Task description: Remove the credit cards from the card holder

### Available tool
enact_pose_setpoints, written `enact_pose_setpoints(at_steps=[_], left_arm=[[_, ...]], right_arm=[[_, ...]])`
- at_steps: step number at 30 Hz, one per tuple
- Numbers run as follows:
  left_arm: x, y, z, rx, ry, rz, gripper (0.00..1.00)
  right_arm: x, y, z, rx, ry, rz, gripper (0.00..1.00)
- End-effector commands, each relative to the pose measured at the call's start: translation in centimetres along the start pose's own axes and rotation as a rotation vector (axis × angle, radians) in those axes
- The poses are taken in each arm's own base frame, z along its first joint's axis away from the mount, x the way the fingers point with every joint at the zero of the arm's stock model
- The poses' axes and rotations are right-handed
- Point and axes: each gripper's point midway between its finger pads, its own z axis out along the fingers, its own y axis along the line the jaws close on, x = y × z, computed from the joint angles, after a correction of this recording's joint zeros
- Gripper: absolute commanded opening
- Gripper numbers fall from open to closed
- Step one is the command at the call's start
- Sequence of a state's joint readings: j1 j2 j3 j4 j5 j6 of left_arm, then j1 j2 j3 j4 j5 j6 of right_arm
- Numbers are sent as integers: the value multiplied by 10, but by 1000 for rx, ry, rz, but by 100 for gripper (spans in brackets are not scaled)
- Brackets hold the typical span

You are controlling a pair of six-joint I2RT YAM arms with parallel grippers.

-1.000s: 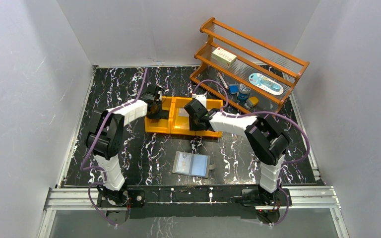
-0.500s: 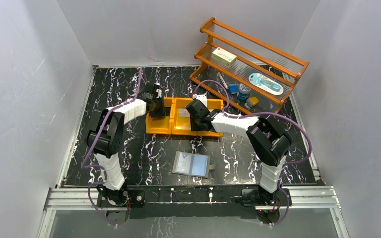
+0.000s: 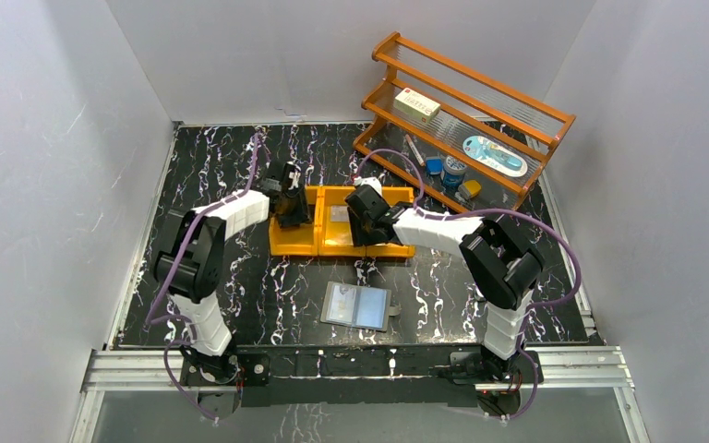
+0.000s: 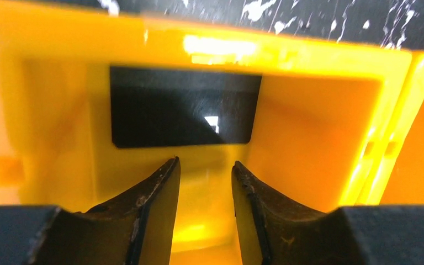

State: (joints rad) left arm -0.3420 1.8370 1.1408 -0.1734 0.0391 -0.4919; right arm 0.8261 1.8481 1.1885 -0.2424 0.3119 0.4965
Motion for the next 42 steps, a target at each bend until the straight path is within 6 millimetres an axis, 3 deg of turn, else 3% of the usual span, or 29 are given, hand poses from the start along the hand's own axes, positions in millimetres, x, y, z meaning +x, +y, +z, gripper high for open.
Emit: enact_pose_setpoints(at_steps=[1, 10, 14, 17, 23, 27, 30, 35, 42], left_arm=[[2, 1, -38, 5, -27, 23, 41], [-6, 1, -76, 3, -83, 48, 51], [-7, 1, -96, 22, -130, 38, 55], [5, 1, -113, 56, -132, 40, 56], [51, -15, -143, 237, -81, 7, 57], [85, -17, -149, 314, -24, -13, 57], [104, -10, -150, 313, 2, -22, 57], [89, 16, -161, 179, -131, -38, 66], [72, 37, -179, 82, -271, -66, 80]], right_arm=[[-38, 16, -26, -59, -66, -28, 57], [-82, 19, -58, -65, -124, -16, 67], [-82, 12, -82, -60, -144, 42, 71], [-65, 10, -96, -100, -119, 97, 71], [-15, 25, -133, -275, -89, 211, 66], [22, 41, -143, -322, -41, 251, 65], [51, 53, -142, -263, -20, 258, 68], [80, 76, -129, -157, -7, 240, 69], [91, 88, -109, 13, -14, 228, 73]])
